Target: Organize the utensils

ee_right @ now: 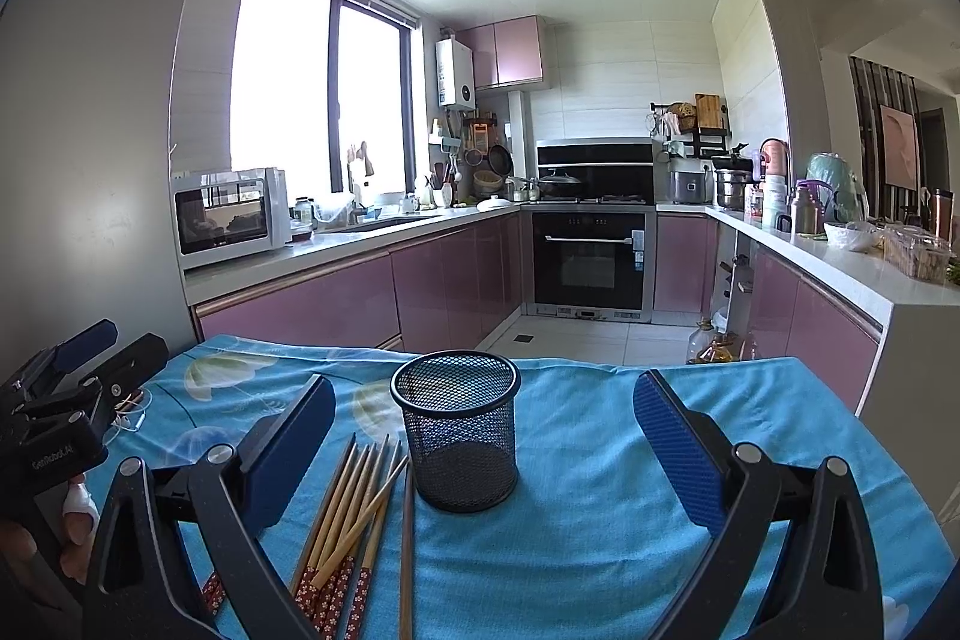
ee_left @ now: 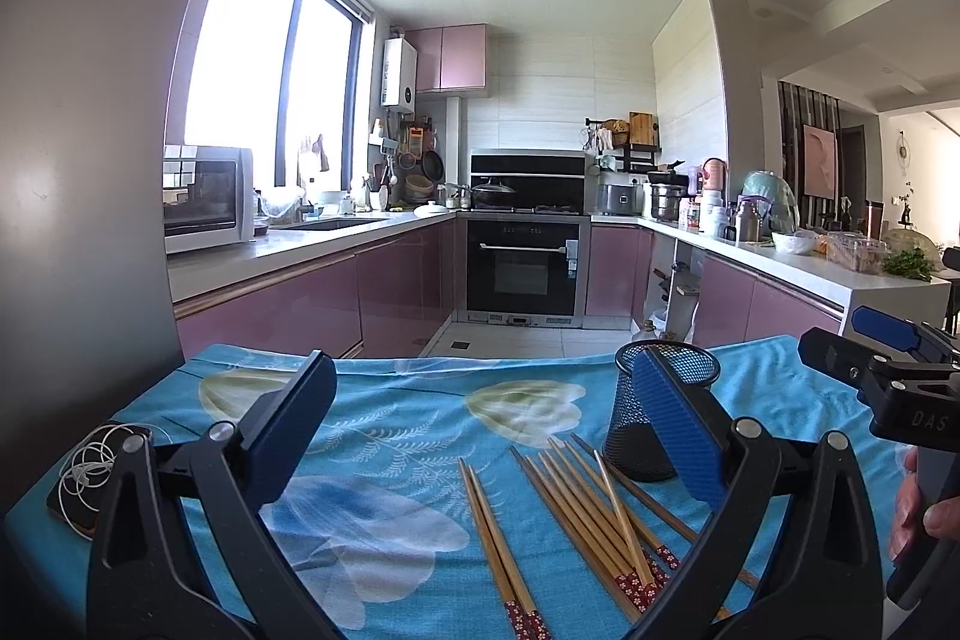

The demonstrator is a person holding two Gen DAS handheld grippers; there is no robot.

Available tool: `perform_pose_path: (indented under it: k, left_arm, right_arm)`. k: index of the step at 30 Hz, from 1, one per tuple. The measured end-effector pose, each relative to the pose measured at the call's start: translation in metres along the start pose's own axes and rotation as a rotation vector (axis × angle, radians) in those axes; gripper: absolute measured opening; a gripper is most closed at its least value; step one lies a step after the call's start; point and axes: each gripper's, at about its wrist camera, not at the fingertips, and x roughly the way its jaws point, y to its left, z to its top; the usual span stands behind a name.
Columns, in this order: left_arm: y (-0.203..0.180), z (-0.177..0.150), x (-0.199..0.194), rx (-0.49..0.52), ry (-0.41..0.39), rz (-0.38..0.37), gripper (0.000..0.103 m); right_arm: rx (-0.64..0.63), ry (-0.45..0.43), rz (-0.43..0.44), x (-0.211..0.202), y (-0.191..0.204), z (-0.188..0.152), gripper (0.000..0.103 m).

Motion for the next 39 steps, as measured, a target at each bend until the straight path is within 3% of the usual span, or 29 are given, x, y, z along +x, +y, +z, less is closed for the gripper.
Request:
perform_pose_path:
  k: [35, 39]
  left_arm:
    - [0.001, -0.001, 0.002, -0.001, 0.000, 0.000, 0.097]
    - [0.001, -0.001, 0.002, 0.000, 0.001, 0.001, 0.097]
  right_arm:
    - [0.006, 0.002, 0.007, 0.002, 0.012, -0.008, 0.096]
    - [0.007, 0.002, 0.007, 0.002, -0.001, -0.010, 0.096]
